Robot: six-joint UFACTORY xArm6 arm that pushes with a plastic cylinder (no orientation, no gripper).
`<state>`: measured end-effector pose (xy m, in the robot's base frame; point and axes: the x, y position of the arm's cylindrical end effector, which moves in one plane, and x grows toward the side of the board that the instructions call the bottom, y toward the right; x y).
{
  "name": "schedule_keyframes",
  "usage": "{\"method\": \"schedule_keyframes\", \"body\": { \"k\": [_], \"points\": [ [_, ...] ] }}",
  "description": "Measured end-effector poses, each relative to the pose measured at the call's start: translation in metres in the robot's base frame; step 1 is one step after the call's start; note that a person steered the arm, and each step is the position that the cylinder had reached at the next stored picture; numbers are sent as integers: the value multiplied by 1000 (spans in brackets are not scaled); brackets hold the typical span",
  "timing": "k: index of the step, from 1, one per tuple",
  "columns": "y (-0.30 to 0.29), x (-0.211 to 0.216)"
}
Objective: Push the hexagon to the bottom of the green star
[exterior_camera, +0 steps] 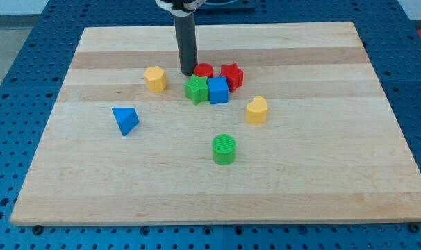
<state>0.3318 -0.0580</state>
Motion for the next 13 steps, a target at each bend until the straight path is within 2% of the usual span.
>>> {"method": "schedule_keyframes", "body": {
  "k": [4, 6, 7, 10, 13],
  "points": [
    [-1, -2],
    [-72, -3],
    [-84, -2],
    [-90, 57],
    [-123, 99]
  ]
}}
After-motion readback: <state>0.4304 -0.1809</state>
